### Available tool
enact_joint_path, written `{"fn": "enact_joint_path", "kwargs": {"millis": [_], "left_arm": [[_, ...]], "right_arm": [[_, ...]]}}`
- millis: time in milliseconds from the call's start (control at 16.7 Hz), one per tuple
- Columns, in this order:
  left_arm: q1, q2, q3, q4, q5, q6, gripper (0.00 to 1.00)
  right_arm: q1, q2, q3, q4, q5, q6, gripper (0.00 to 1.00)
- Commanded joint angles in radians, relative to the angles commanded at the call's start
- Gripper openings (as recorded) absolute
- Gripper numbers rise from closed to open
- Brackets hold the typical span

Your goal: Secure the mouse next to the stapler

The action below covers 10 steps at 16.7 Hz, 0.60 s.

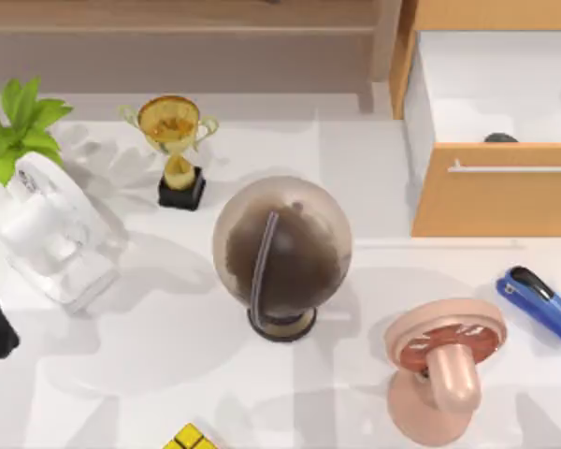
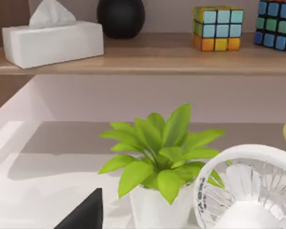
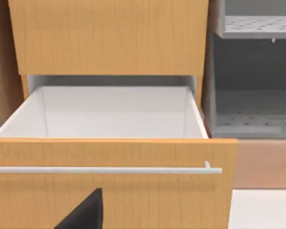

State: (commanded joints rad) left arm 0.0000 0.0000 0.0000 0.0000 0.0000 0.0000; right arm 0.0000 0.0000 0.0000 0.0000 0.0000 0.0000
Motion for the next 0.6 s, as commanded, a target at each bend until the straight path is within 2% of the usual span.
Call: {"fn": "enact_joint_path", "kwargs": {"millis": [300,600], "left_arm": [[0.0,0.0,0.0,0.0,0.0,0.0,1.0],[0.0,0.0,0.0,0.0,0.0,0.0,1.0]], "right_arm": [[0.008,0.044,0.053,-0.019,-0.003,0.005,1.0],[0.029,0.3,0.333,-0.158,-0.006,0.042,1.0]]}}
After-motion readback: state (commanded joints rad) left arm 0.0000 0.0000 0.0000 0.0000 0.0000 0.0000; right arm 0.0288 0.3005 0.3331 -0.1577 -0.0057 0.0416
